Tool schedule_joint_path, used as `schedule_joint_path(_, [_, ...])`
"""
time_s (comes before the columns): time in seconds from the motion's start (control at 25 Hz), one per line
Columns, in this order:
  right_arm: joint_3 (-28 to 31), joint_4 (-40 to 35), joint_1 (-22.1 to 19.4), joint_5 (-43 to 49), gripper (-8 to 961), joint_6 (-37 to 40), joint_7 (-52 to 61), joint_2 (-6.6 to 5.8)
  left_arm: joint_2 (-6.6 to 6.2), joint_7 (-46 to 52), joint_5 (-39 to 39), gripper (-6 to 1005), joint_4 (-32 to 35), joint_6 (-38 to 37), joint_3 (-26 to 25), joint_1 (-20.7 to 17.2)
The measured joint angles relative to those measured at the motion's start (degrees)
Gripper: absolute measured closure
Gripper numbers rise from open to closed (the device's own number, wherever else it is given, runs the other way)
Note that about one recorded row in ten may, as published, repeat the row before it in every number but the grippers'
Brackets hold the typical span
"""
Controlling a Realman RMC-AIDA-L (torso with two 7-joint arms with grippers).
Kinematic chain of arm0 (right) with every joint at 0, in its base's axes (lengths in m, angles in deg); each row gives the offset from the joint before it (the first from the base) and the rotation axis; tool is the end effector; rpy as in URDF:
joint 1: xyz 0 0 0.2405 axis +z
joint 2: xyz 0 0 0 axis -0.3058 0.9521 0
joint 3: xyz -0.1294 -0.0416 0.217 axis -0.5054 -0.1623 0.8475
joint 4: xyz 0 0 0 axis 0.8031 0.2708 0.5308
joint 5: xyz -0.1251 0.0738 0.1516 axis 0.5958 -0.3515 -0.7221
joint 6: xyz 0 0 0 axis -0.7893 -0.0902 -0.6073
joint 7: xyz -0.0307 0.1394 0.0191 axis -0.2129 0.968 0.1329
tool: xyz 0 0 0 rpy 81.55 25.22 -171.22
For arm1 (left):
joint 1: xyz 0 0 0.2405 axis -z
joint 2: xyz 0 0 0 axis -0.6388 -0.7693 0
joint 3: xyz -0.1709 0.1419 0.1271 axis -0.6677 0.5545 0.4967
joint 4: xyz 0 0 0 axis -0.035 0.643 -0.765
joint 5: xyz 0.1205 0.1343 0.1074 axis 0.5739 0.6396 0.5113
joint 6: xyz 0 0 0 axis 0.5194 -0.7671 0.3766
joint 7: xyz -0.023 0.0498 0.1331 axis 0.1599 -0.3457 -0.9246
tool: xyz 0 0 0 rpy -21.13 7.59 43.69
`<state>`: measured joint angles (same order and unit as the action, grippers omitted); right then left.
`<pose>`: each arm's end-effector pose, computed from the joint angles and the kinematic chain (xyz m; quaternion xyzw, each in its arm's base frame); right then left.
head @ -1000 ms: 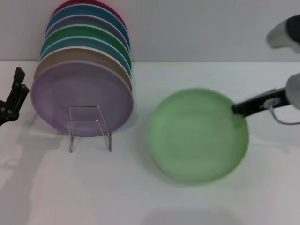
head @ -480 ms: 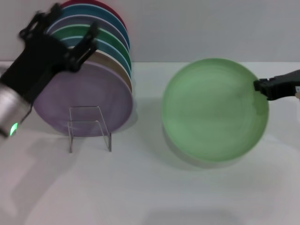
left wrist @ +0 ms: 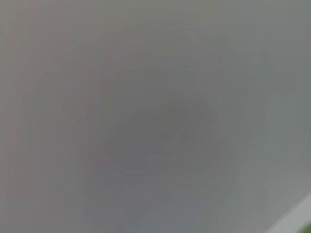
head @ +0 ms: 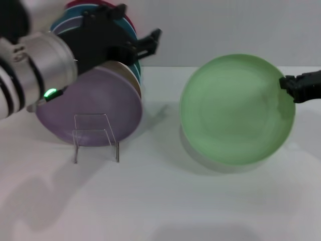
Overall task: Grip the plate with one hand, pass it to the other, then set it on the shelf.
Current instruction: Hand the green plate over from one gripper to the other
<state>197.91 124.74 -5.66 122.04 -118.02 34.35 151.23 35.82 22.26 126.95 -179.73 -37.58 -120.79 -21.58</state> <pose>0.2168 0.3502 0.0835 -0.8616 0.3076 0.0642 0.3985 -0.0929 0.3386 0.0303 -0.8829 -0.0956 -0.2020 0.4129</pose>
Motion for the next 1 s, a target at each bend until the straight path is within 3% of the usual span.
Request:
schedule_joint_path(0.12, [-0.5, 0.2, 0.4, 0.0, 926, 0.5, -0.6, 0.01, 3.68, -11.1, -7.1, 224, -2.9, 7.4, -3.5, 0.3])
schedule_joint_path(0.16, [-0.7, 0.2, 0.5, 0.0, 926, 0.6, -0.7, -0.02, 5.58, -16.5, -11.0, 225, -3.0, 9.7, -5.5, 0.1])
schedule_joint_path(0.24, [-0.9, 0.2, 0.7, 0.0, 925, 0.6, -1.1, -0.04, 10.81, -28.8, -18.8, 228, -2.7, 14.2, -10.4, -0.7])
schedule_joint_path(0.28, [-1.2, 0.3, 0.7, 0.0, 925, 0.6, -1.4, -0.05, 15.78, -38.0, -23.6, 229, -1.8, 18.4, -15.1, -1.6])
schedule_joint_path(0.32, [-1.6, 0.4, 0.7, 0.0, 925, 0.6, -1.4, -0.03, 15.78, -38.0, -23.6, 230, -1.8, 18.4, -15.1, -1.6])
schedule_joint_path(0.36, [-1.6, 0.4, 0.7, 0.0, 924, 0.6, -1.4, -0.03, 19.12, -44.0, -25.9, 231, -1.0, 21.7, -18.3, -2.1])
schedule_joint_path(0.4, [-2.1, 0.6, 0.7, 0.0, 924, 0.7, -1.4, -0.02, 21.32, -48.9, -28.3, 233, 0.0, 24.6, -20.8, -2.3])
schedule_joint_path(0.44, [-2.8, 1.0, 0.6, -0.1, 924, 0.7, -1.4, -0.04, 22.1, -51.1, -29.4, 234, 0.4, 25.8, -21.7, -2.3])
schedule_joint_path(0.6, [-4.1, 2.9, -0.4, -0.4, 922, 0.9, -1.8, -0.07, 21.63, -54.4, -35.1, 239, 4.5, 27.6, -22.6, -0.4])
schedule_joint_path(1.0, [-7.0, 5.7, -0.9, -0.7, 919, 0.6, -1.7, -0.04, 22.22, -54.9, -35.9, 251, 12.4, 28.6, -22.4, 3.6])
